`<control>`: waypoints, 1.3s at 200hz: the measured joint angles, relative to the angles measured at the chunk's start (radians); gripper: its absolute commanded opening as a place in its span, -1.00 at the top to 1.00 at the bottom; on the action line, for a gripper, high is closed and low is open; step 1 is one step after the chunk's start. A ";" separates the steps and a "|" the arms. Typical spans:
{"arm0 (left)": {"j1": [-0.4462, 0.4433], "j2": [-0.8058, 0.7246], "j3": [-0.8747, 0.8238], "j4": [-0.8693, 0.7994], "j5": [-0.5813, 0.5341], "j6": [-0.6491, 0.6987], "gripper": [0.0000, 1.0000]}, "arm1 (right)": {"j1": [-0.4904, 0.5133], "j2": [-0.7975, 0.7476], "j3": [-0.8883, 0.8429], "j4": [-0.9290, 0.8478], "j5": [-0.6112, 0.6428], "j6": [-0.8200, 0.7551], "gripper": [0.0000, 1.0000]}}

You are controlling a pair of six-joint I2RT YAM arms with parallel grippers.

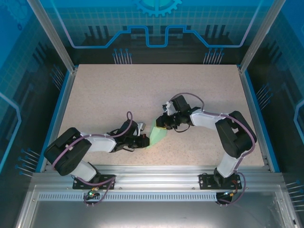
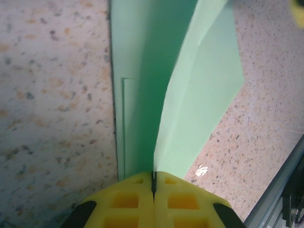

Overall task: Fold a paper plane with a square sheet of paper (pick it up from the middle)
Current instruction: Fourth fold the wing at the center of the table.

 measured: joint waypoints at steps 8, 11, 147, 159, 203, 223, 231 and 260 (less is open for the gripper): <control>0.000 -0.001 -0.010 0.012 -0.003 -0.005 0.93 | 0.000 -0.001 -0.002 0.000 0.000 0.000 0.60; 0.000 -0.002 -0.012 0.017 -0.003 -0.008 0.93 | 0.000 -0.001 -0.003 0.000 -0.001 0.000 0.60; 0.000 -0.006 -0.035 0.077 -0.004 -0.053 0.56 | 0.060 0.150 0.053 0.006 -0.013 -0.003 0.65; 0.000 -0.008 -0.033 0.076 -0.002 -0.050 0.52 | 0.060 0.150 0.053 0.006 -0.013 -0.003 0.65; 0.002 -0.008 0.014 0.031 -0.011 -0.032 0.45 | 0.060 0.150 0.053 0.006 -0.016 -0.004 0.64; 0.003 0.008 0.045 0.028 -0.011 -0.021 0.53 | 0.060 0.150 0.053 0.006 -0.017 -0.004 0.64; 0.003 0.019 0.055 0.029 -0.011 -0.021 0.58 | 0.060 0.150 0.053 0.005 -0.017 -0.004 0.64; 0.005 0.052 0.070 0.031 -0.023 -0.023 0.77 | 0.060 0.150 0.053 0.005 -0.020 -0.004 0.63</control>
